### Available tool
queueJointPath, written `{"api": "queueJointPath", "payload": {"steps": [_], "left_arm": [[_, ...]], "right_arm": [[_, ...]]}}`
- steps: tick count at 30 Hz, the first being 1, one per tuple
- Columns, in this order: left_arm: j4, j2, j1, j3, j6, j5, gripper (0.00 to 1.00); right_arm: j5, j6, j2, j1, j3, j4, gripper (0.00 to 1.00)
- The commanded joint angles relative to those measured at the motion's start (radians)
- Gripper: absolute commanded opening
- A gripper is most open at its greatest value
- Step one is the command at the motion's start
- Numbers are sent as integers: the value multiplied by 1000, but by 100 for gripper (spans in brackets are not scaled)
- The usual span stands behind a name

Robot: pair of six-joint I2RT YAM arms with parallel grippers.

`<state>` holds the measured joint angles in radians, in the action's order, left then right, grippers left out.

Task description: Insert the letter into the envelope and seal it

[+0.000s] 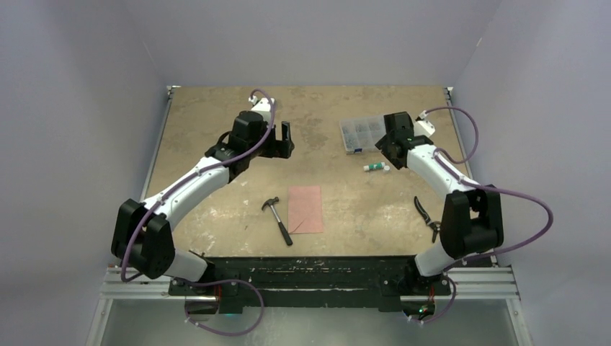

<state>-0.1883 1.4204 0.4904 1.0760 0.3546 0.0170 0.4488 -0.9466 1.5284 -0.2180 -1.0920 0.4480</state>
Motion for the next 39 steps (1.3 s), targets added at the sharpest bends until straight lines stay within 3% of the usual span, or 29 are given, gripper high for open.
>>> {"api": "queueJointPath", "payload": {"steps": [1, 4, 6, 15, 27, 39], "left_arm": [[57, 26, -18, 116, -46, 24, 89], [-28, 68, -26, 193, -27, 30, 88], [-99, 98, -33, 245, 11, 50, 86], [-85, 128, -39, 243, 51, 47, 85], [-34, 114, -49, 184, 39, 45, 85], [-47, 143, -72, 211, 31, 59, 85]], "right_arm": [[-63, -267, 63, -8, -99, 97, 58], [-103, -344, 124, -7, -164, 171, 47], [-33, -341, 152, -11, -215, 215, 44], [-35, -399, 244, -11, -294, 347, 48], [-61, -343, 386, -11, -324, 300, 46], [-91, -293, 448, -11, -298, 265, 33]]}}
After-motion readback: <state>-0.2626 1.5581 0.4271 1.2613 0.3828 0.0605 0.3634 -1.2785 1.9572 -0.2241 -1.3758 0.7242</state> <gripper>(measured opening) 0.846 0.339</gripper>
